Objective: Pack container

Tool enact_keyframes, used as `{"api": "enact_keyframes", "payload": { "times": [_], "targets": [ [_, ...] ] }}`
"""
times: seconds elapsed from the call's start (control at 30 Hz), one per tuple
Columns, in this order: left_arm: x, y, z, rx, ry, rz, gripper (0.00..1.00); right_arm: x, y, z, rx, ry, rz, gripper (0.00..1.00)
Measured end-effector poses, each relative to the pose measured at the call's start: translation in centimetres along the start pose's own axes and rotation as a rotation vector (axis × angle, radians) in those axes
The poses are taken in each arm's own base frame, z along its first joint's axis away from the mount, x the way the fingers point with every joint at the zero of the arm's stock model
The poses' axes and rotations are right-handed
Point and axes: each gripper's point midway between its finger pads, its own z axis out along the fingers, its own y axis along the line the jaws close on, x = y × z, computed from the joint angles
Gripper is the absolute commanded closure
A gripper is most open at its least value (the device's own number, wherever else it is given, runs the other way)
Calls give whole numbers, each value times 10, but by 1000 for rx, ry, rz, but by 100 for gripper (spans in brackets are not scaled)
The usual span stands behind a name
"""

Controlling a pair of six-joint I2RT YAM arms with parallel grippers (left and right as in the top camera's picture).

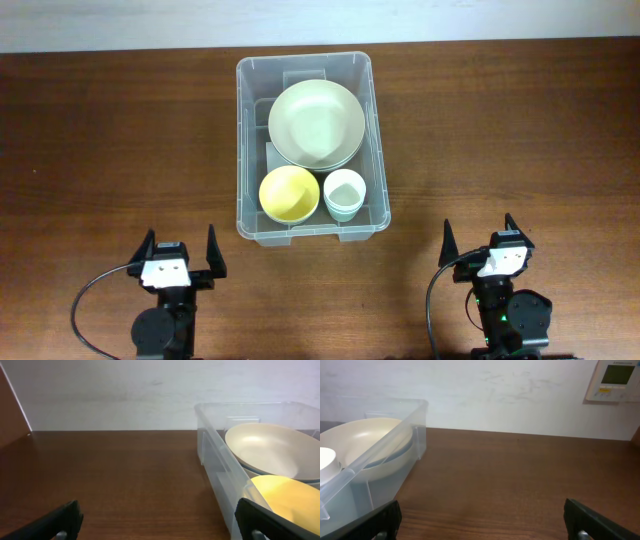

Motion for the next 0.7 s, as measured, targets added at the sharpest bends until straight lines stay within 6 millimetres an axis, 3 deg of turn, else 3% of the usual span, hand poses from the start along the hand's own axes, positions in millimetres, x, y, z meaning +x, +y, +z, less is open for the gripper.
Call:
{"api": "enact_keyframes", "payload": {
  "times": [0.7],
  "targets": [
    [0,-10,-1,38,-1,-3,0,0,0,0,0,0,-1,1]
  ]
}}
